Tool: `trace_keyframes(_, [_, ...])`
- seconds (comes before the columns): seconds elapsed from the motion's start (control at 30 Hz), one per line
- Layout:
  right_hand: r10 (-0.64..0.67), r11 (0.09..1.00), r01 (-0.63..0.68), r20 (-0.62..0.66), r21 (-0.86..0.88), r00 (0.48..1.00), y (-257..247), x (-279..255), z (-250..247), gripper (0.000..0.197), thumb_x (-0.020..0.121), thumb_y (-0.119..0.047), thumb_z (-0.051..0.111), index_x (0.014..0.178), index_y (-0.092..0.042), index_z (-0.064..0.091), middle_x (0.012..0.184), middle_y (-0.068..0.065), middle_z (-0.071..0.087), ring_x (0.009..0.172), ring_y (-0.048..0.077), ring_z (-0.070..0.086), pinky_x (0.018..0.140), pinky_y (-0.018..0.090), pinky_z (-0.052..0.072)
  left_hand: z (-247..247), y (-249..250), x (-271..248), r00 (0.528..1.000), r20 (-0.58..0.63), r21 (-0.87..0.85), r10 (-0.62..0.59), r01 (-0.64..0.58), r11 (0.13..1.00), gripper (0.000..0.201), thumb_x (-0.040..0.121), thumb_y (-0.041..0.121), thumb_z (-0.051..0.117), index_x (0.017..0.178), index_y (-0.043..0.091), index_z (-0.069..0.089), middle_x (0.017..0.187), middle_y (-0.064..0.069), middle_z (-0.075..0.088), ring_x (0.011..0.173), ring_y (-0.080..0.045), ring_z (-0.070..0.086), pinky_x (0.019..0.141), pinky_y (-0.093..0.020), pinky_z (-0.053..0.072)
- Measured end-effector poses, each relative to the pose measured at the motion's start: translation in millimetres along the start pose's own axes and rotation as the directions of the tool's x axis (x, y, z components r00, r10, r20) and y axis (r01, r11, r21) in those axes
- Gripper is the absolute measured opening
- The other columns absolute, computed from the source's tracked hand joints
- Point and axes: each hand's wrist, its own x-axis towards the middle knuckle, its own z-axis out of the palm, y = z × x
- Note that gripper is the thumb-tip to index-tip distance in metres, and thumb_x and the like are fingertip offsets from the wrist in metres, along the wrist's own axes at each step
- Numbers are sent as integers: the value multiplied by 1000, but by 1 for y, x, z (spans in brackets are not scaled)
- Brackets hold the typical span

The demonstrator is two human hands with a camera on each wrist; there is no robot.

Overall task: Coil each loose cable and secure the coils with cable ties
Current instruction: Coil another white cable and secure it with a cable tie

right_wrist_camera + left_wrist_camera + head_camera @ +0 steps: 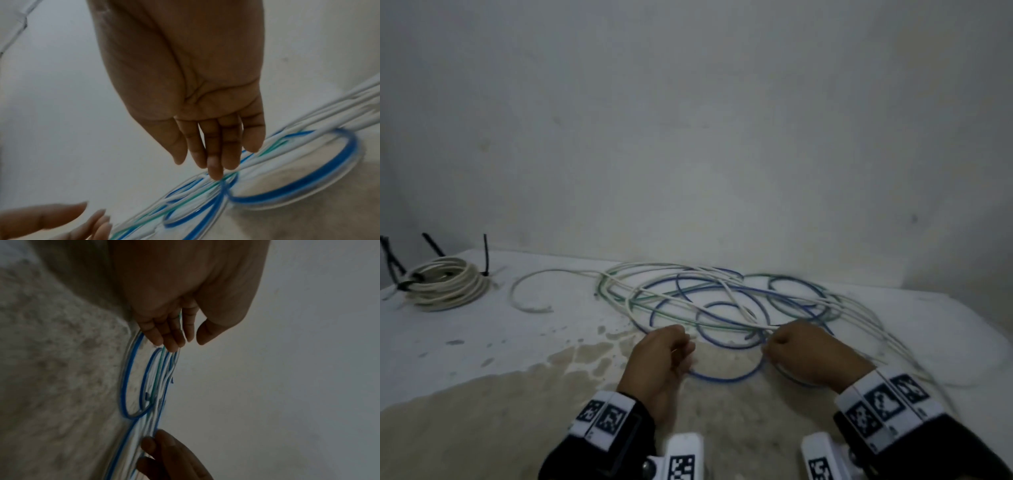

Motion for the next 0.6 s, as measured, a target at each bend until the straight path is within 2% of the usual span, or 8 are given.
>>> trace_keyframes(0.07, [36,997,-38,-27,-62,999,17,9,-5,42,98,-21,48,66,4,58,61,15,55,50,22,48,52,27,34,1,-8,3,1000,22,-30,-5,6,1000,10,94,7,54,84,7,58,74,-8,60,70,-19,59,61,-27,52])
trace_keyframes(0.13, [54,988,-55,-14,-145,998,24,19,-9,31,97,-20,48,96,1,71,98,16,70,87,28,65,70,31,49,-1,-12,7,999,40,-45,-2,4,999,10,94,6,53,86,6,59,77,-10,62,73,-21,61,64,-28,56])
trace_keyframes(0.2, [43,979,-43,-5,-197,999,19,26,-13,28,96,-16,48,114,-5,67,120,11,65,107,24,60,91,32,48,-4,-13,9,998,64,-63,-7,11,998,10,94,6,51,88,5,59,80,-12,63,76,-22,62,67,-30,57])
trace_keyframes(0.3, [22,964,-15,26,-267,999,10,43,-10,34,97,-13,46,128,-7,57,135,9,54,121,23,52,100,30,41,-5,-10,11,995,94,-76,-29,37,996,10,96,7,49,93,4,58,86,-14,64,81,-24,63,72,-32,52])
trace_keyframes(0.37, [47,936,-17,78,-352,996,7,61,-2,28,97,-14,46,118,-3,60,121,12,59,108,24,58,89,31,48,-8,-9,12,994,99,-87,-43,52,995,11,97,7,48,95,3,58,90,-16,64,84,-25,64,70,-31,50])
trace_keyframes(0.43, [68,912,-37,61,-409,996,9,73,2,18,94,-18,50,85,-7,61,85,6,58,75,17,57,64,25,48,-8,-10,13,993,109,-94,-44,54,994,11,97,7,48,97,2,58,93,-17,64,86,-27,65,70,-31,50])
trace_keyframes(0.47, [76,906,-53,39,-421,996,10,78,4,20,92,-19,54,74,-10,57,75,4,54,67,15,53,60,23,45,-9,-10,14,993,113,-94,-44,55,994,12,97,7,47,98,1,58,95,-18,65,87,-27,65,71,-31,51])
trace_keyframes(0.6, [91,904,-87,-11,-418,996,11,85,3,16,86,-24,63,92,-11,72,95,5,69,86,22,64,81,34,55,-11,-11,16,991,128,-95,-44,56,994,12,98,8,48,99,1,58,95,-18,65,86,-27,65,71,-32,51])
